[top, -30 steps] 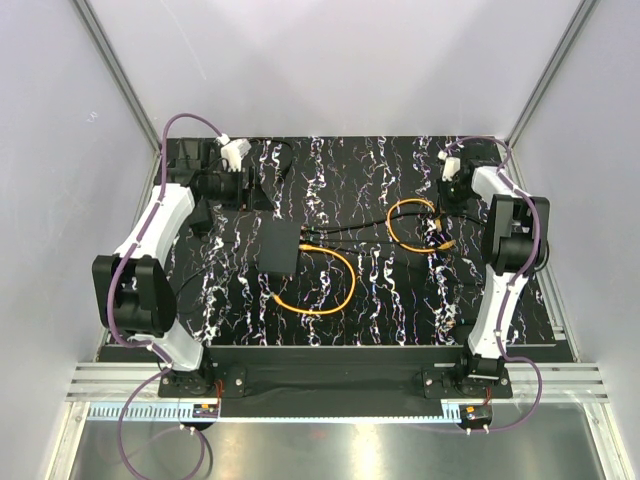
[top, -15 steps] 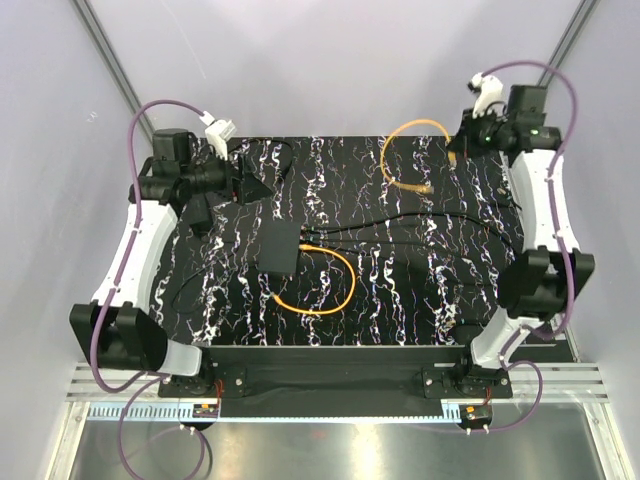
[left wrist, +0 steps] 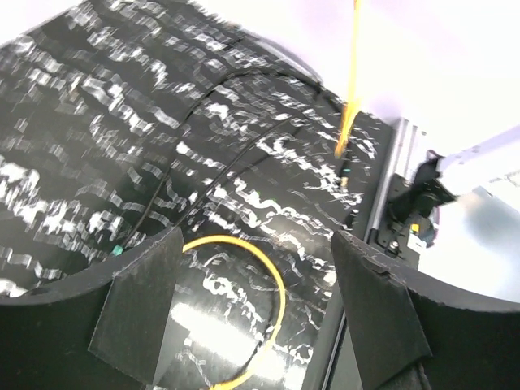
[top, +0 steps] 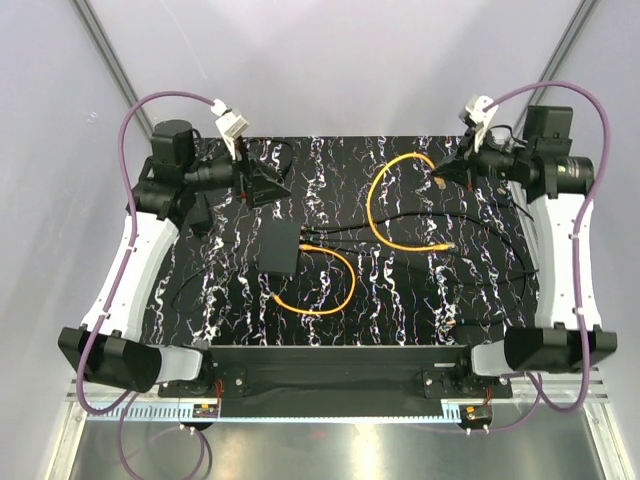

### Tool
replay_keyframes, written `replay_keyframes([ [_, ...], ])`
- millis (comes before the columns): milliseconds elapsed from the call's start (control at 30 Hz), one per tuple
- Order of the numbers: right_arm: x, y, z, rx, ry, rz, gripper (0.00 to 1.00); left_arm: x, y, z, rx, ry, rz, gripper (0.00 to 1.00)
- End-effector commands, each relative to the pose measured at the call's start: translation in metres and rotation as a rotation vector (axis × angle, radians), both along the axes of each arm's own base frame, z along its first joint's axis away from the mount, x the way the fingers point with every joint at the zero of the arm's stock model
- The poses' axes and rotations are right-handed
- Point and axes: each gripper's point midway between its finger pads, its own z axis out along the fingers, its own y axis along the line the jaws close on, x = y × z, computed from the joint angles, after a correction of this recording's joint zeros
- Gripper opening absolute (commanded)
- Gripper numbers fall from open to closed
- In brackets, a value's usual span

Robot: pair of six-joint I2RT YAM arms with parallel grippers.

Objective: Insert the plug into the switch port

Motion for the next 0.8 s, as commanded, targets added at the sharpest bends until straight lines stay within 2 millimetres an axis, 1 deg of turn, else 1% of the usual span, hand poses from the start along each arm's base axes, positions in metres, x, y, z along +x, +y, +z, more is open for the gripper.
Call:
replay_keyframes([
  [0,-0.056,0.03,0.032,0.064,-0.148,0.247,0.0,-0.024,-0.014,0.043,-0.043,-0.176,-0.105,0.79],
  [67,-0.072,0.039,0.045,0.128,-0.14,0.296,0.0,-0.03,-0.02,0.05,-0.057,-0.214,-0.132,0.79],
  [133,-0.084,0.045,0.054,0.178,-0.131,0.332,0.0,-0.036,-0.023,0.057,-0.082,-0.239,-0.157,0.79],
  [167,-0.096,0.049,0.062,0.211,-0.143,0.378,0.0,-0.037,-0.025,0.059,-0.089,-0.247,-0.164,0.79],
  [233,-0.105,0.054,0.064,0.227,-0.176,0.425,0.0,-0.044,-0.031,0.067,-0.1,-0.273,-0.19,0.79],
  [267,-0.117,0.057,0.069,0.214,-0.231,0.447,0.0,-0.047,-0.034,0.067,-0.099,-0.28,-0.204,0.79],
  [300,-0.115,0.059,0.062,0.2,-0.271,0.46,0.0,-0.049,-0.037,0.067,-0.092,-0.303,-0.219,0.79],
  [333,-0.118,0.062,0.061,0.185,-0.314,0.471,0.0,-0.057,-0.044,0.066,-0.089,-0.3,-0.253,0.79],
  [367,-0.13,0.068,0.064,0.164,-0.377,0.491,0.0,-0.059,-0.047,0.065,-0.083,-0.308,-0.27,0.79],
  [400,-0.124,0.071,0.058,0.148,-0.443,0.499,0.0,-0.06,-0.05,0.064,-0.064,-0.371,-0.292,0.8],
  [433,-0.126,0.074,0.059,0.157,-0.452,0.488,0.0,-0.068,-0.057,0.059,-0.051,-0.379,-0.325,0.8],
  [467,-0.123,0.078,0.06,0.155,-0.485,0.461,0.0,-0.07,-0.06,0.056,-0.04,-0.402,-0.337,0.8],
  [500,-0.123,0.08,0.065,0.172,-0.565,0.446,0.0,-0.068,-0.062,0.057,-0.024,-0.467,-0.332,0.81],
  [567,-0.124,0.084,0.07,0.191,-0.621,0.433,0.0,-0.074,-0.071,0.057,-0.016,-0.52,-0.345,0.81],
  [600,-0.122,0.086,0.071,0.2,-0.628,0.442,0.0,-0.073,-0.073,0.06,-0.006,-0.589,-0.33,0.81],
  [633,-0.123,0.089,0.068,0.202,-0.617,0.456,0.0,-0.083,-0.08,0.062,-0.01,-0.63,-0.353,0.8],
  [667,-0.12,0.092,0.065,0.201,-0.601,0.463,0.0,-0.087,-0.084,0.063,-0.002,-0.673,-0.362,0.8],
  [700,-0.124,0.098,0.061,0.207,-0.586,0.494,0.0,-0.086,-0.087,0.059,0.044,-0.757,-0.356,0.79],
  [733,-0.124,0.1,0.059,0.203,-0.586,0.51,0.0,-0.103,-0.094,0.061,0.047,-0.818,-0.399,0.78],
  [767,-0.126,0.103,0.056,0.209,-0.571,0.534,0.0,-0.108,-0.097,0.059,0.064,-0.869,-0.414,0.78],
])
